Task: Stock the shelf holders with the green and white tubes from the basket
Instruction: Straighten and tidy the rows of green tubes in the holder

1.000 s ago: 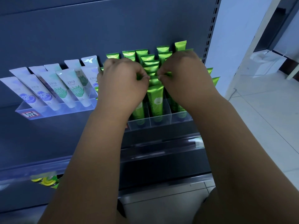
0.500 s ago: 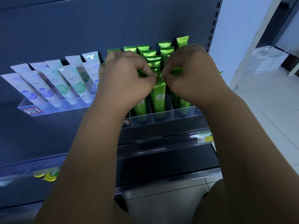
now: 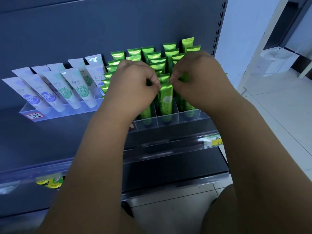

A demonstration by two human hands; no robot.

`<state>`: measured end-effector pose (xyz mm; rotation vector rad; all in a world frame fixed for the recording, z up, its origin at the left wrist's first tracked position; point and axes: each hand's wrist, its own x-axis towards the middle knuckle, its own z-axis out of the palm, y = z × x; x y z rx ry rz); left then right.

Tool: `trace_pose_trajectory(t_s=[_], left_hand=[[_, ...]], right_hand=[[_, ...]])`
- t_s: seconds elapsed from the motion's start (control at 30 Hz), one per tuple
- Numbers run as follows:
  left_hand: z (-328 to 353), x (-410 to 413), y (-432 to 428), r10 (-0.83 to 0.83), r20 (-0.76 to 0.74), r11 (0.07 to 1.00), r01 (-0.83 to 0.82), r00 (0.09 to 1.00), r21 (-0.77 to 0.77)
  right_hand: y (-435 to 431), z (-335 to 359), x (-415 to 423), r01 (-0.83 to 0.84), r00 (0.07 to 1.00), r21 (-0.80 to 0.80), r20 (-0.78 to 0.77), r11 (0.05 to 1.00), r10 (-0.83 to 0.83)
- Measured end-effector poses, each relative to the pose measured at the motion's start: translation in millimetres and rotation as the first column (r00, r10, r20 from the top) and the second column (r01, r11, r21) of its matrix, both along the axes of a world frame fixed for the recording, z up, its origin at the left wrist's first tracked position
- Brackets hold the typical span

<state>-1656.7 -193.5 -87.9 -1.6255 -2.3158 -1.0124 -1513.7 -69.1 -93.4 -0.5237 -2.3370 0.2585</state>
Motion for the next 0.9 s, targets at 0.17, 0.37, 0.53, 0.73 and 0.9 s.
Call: trace_pose_trajectory(t_s=[0.17, 0.37, 0.53, 0.73, 0.9], left_hand=[[-5.0, -1.4, 4.1, -0.024, -0.019, 1.0, 0.024, 1.0, 0.016], [-6.5, -1.3, 2.2, -0.012, -0.014, 1.0, 0.012, 1.0, 0.029], [-5.6, 2.5, -0.7, 0.005, -0.025, 0.999, -0.004, 1.0, 0.041], [-7.9, 6.8, -2.3, 0.017, -0.022, 0.999, -0.016, 1.0, 0.041], [-7.4, 9.4, -1.9, 0.015, 0.013, 0.995, -0.016, 1.0, 0.103]], right_hand=[[0.3, -1.0, 3.1, 0.01, 1.0, -0.007, -0.002, 1.0, -0.01], [-0.6, -1.4, 4.6, 0.002, 1.0, -0.022, -0.016, 1.0, -0.002], [-1.9, -2.2, 3.6, -0.005, 1.0, -0.034, -0.006, 0.999, 0.005], [-2.2, -3.2, 5.4, -0.024, 0.999, -0.049, -0.027, 0.998, 0.023], [-2.4, -4.5, 4.5, -0.024, 0.999, -0.067, -0.042, 0.997, 0.021]])
